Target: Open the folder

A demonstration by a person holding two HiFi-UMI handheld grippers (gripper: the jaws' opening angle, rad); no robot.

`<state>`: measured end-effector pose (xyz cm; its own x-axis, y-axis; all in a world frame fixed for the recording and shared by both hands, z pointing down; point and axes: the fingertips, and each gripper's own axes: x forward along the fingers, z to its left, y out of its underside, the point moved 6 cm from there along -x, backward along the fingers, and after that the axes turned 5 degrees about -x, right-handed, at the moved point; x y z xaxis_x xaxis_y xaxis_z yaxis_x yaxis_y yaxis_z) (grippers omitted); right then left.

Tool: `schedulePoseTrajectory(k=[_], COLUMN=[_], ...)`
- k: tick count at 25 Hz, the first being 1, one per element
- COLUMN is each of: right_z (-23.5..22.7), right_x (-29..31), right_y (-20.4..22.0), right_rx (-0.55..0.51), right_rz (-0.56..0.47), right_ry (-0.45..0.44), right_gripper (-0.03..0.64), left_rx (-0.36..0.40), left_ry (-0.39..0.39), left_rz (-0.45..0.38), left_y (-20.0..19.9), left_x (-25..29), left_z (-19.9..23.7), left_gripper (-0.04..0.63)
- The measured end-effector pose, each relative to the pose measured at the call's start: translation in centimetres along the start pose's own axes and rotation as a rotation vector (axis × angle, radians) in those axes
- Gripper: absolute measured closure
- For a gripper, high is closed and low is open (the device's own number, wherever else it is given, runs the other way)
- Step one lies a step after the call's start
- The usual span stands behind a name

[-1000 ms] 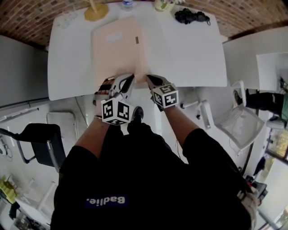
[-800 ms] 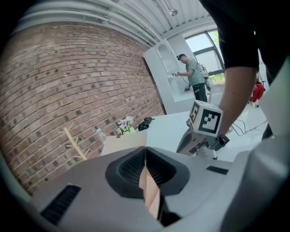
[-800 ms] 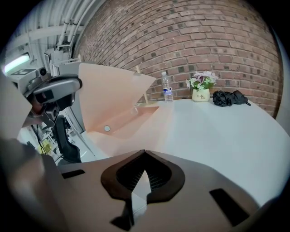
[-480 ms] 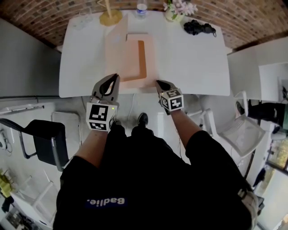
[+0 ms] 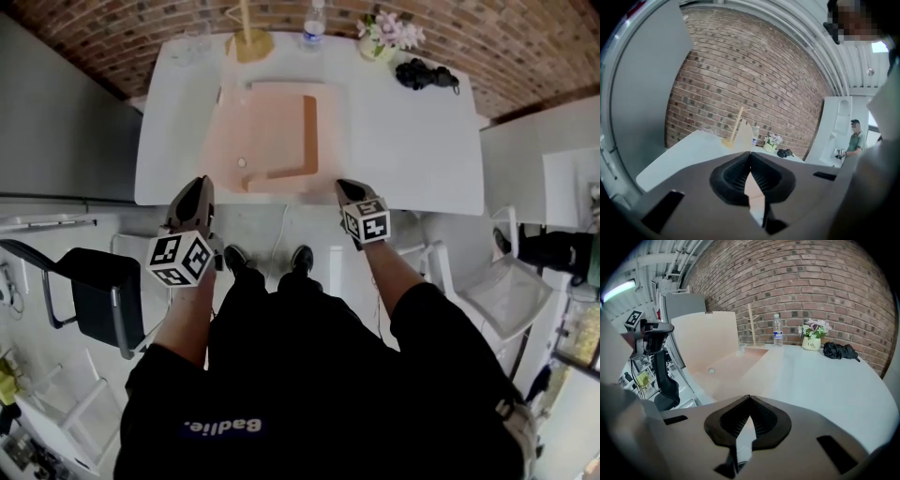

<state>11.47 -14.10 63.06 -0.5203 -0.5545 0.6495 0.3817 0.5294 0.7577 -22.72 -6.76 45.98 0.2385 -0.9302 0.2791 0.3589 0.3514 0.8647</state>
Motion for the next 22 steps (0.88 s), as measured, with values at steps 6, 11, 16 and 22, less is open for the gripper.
schedulePoseTrajectory(k=[6, 11, 16, 22], right_z=[0.0, 0.1, 0.2, 0.4], right_x=[-0.1, -0.2, -0.2, -0.5], right_y=[-0.4, -0.4, -0.3, -0.7], right_rx=[0.010, 0.012, 0.017, 0.013], right_rz=[-0.006, 0.002, 0.014, 0.036], right_ry=[0.018, 0.039, 0.060, 0.083], right_gripper=[0.588, 0.588, 0.588, 0.588], left_rx=[-0.169, -0.174, -0.199, -0.265], left_ry=[-0.118, -0.204, -0.269, -0.337], left_rz=[-0.030, -0.005, 0.022, 0.064], left_y=[0.4, 1.2, 2.7, 4.8], left_x=[-1.5, -1.8, -1.6, -1.2], left_z=[6.0, 9.9, 13.1, 17.5], left_gripper=[0.592, 0.591, 0.591, 0.589])
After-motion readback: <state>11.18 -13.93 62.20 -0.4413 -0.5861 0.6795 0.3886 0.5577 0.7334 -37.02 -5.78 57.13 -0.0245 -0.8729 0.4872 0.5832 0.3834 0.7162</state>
